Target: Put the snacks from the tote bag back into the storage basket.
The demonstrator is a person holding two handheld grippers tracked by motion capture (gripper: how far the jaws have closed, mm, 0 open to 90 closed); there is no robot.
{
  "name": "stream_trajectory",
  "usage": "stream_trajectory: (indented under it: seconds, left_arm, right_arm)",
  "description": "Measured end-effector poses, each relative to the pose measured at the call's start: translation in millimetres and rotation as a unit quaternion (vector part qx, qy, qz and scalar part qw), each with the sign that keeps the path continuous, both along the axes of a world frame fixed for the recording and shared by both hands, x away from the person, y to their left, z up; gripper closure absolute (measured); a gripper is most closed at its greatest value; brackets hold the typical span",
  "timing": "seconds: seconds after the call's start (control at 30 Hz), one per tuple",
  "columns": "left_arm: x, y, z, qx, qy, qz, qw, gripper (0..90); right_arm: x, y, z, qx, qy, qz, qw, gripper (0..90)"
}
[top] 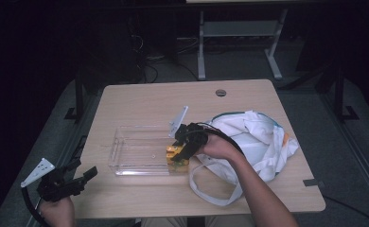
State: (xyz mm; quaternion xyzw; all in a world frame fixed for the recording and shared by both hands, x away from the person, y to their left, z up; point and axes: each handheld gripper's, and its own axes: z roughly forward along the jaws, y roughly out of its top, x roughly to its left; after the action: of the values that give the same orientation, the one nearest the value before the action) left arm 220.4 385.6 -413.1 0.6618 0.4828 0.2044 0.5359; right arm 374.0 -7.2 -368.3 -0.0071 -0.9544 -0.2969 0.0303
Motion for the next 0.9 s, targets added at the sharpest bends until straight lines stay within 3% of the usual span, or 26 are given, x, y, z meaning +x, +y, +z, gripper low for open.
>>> stream_trajectory:
  seconds: [0.4,0.9]
  left_arm:
    - [0.2,0.8,-0.8,-0.001,0.002,0.0,1.0,12.6]
    - [0.9,1.1,-1.1,0.001,0.002,-0.003,1.0,12.7]
  right_arm:
    - [1.8,-2.5,2.4,0.011,0.017,-0.007,0.9998,47.3]
    - [-1.5,-4.3,7.1,0.02,0.012,-0.014,0.9996,41.3]
